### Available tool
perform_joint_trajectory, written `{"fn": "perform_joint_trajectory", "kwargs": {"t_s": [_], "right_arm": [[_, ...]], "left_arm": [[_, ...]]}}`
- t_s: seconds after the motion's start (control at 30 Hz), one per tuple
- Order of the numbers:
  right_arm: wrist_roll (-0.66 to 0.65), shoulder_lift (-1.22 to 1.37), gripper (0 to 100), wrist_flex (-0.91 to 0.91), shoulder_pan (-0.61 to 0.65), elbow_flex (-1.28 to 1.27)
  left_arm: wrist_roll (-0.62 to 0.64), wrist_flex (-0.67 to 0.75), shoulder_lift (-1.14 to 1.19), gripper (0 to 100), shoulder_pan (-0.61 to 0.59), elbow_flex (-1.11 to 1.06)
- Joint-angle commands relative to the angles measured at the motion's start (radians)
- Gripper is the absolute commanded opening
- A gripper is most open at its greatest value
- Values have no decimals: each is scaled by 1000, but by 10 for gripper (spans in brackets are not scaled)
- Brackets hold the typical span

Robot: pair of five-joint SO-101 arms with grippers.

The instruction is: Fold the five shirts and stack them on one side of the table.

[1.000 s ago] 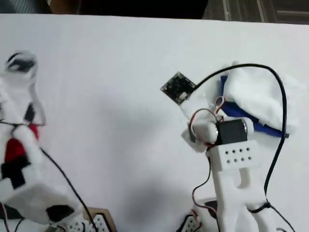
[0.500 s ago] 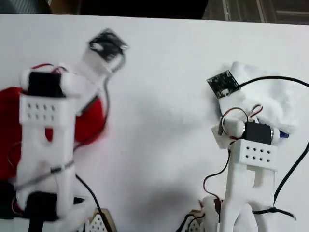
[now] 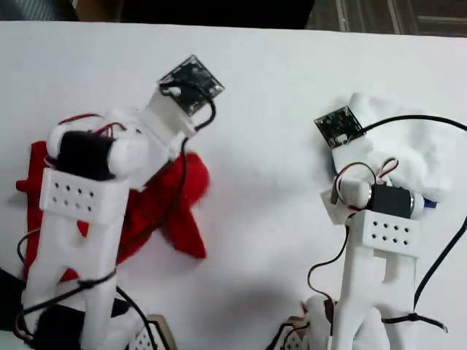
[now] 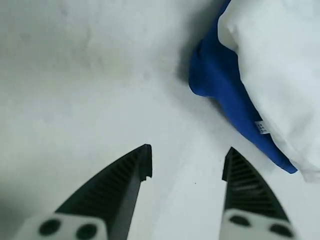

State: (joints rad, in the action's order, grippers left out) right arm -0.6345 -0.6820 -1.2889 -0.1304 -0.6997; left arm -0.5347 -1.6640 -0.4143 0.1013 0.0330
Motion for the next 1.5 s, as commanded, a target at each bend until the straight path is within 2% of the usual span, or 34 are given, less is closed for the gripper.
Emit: {"fn": "perform_joint_trajectory", "kwargs": {"t_s": [0.0, 0.13, 0.3, 0.57, 0.73, 0.93, 1.07, 1.2, 1.47], "right_arm": [[5, -21, 237, 5, -5, 2], [-5, -28, 237, 5, 38, -35], [-55, -30, 238, 5, 245, -123], [-68, -30, 238, -64, 645, -196], [-58, -22, 238, -58, 799, -201], [-57, -18, 238, -7, 846, -233], [-18, 21, 237, 102, 848, -301], [6, 133, 237, 174, 849, -318], [6, 234, 237, 260, 851, -315]], "left_arm": [[-26, 37, 5, 268, -104, -33], [-124, 48, 8, 269, -293, -41], [-284, 75, 6, 258, -506, -213], [-404, 516, -2, 244, -755, -743], [-437, 664, -2, 241, -858, -929], [-445, 672, 6, 243, -1022, -946], [-519, 675, 2, 242, -1071, -938], [-572, 746, 5, 243, -1134, -938], [-712, 758, 8, 242, -1125, -981]]}}
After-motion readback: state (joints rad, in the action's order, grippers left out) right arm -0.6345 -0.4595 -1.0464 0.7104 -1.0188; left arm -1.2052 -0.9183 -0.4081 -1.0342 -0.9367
